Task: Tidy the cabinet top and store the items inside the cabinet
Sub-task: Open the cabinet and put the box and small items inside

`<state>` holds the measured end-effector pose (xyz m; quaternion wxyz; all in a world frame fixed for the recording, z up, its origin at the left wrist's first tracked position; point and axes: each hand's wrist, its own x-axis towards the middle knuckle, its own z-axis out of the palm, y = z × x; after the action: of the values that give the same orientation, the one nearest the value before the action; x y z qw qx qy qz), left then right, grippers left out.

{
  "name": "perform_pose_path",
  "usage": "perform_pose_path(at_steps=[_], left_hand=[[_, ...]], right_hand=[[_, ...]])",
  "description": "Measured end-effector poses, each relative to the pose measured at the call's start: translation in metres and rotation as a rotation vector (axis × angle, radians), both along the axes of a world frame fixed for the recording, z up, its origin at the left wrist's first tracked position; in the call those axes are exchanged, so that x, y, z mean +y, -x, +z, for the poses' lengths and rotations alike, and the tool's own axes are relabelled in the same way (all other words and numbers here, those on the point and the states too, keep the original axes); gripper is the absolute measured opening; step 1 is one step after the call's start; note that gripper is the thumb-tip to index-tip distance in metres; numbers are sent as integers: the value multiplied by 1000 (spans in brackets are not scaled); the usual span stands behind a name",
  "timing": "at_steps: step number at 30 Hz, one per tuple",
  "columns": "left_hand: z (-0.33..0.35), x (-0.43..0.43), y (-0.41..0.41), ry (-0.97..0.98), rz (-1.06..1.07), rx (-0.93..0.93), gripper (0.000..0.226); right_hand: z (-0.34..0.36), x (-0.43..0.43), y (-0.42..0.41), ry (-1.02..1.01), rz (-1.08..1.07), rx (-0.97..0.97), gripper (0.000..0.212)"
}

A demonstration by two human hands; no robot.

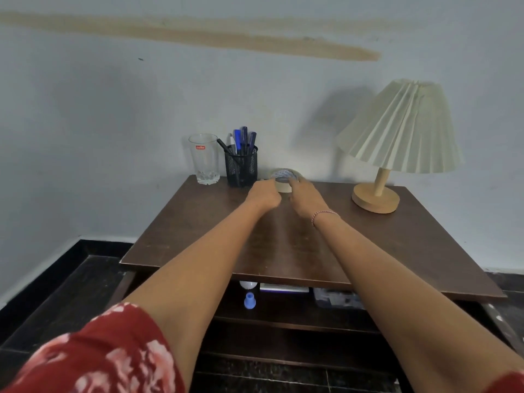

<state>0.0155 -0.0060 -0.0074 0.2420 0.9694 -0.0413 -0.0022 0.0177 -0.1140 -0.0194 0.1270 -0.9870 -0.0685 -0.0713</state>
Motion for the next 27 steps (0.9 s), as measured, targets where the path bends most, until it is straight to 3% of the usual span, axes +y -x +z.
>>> perform_pose_path(at_steps=[6, 14, 27], left_hand=[[-18, -7, -26, -82, -25, 60, 62], [-16, -5, -14, 102, 60, -168, 29], [7, 21, 74, 244, 96, -269, 14]], right_hand=[[0, -2, -31, 18, -12, 112, 41], [4, -13, -18, -91, -31, -18, 34], [39, -11, 68, -259, -19, -12, 24]])
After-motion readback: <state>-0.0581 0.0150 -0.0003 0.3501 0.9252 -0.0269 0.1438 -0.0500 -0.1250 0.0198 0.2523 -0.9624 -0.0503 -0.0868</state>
